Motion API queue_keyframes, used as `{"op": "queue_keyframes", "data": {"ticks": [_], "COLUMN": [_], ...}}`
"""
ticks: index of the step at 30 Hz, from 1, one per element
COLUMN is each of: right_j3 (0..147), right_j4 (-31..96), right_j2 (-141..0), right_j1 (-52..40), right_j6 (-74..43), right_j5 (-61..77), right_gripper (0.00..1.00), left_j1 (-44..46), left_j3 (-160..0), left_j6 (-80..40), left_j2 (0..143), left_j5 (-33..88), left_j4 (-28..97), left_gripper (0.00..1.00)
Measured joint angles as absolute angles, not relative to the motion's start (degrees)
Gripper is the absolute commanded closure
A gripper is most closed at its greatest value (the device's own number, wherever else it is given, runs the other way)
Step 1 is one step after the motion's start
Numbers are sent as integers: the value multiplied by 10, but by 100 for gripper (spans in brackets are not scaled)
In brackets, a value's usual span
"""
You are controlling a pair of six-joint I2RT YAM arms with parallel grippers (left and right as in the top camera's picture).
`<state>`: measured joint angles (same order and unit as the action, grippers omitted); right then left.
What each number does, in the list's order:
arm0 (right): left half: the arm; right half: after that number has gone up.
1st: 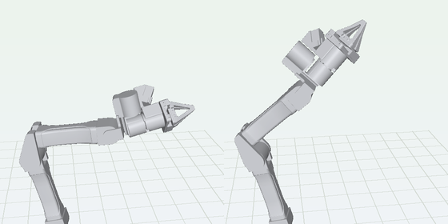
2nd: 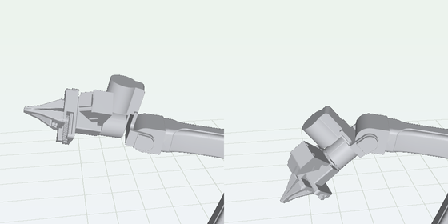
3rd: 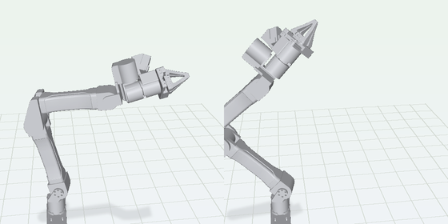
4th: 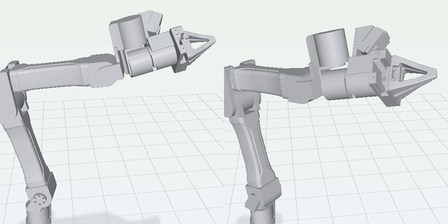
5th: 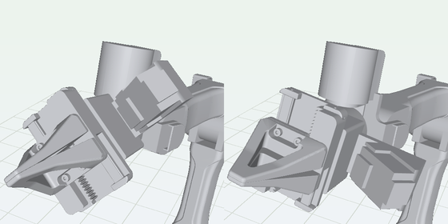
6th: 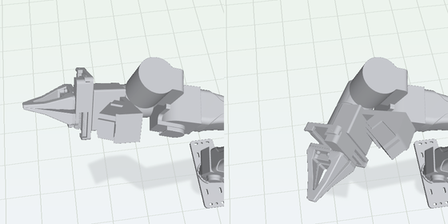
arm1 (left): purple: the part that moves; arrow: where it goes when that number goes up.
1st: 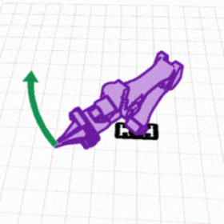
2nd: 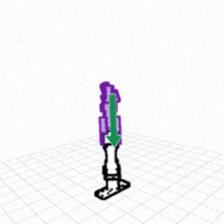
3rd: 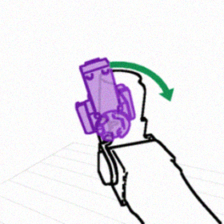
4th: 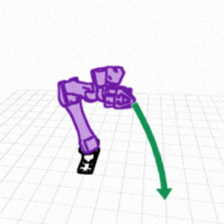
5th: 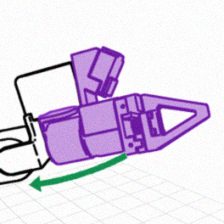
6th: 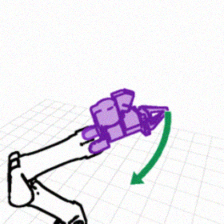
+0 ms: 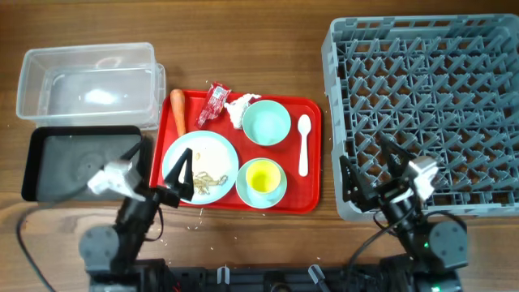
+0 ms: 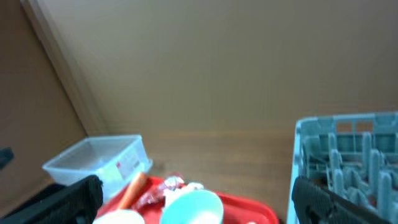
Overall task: Sort waste into correct bins and load items into the dishwasher rack
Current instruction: 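Reach both grippers toward the yellow cup on the red tray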
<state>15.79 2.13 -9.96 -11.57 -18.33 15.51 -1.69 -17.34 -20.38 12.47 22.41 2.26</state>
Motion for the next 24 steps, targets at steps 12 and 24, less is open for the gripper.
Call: {"op": "queue_keyframes", "data": {"ticks": [12,24], "right_j3": [526,541], "right_j4": [324,356], "right_j2": [-485,-570], "right_j1": [-116,-115], "right_j6": [-177,-221], "right_j5": [163,164], "right_gripper": [0,0], "left_j1": [-13,150], "left_j3": [-577,-581], "left_j6": [-215,-243], "left_j2": [515,636], "left_j5": [359,296], "left_j4": [253,412], "left_gripper": [0,20]}}
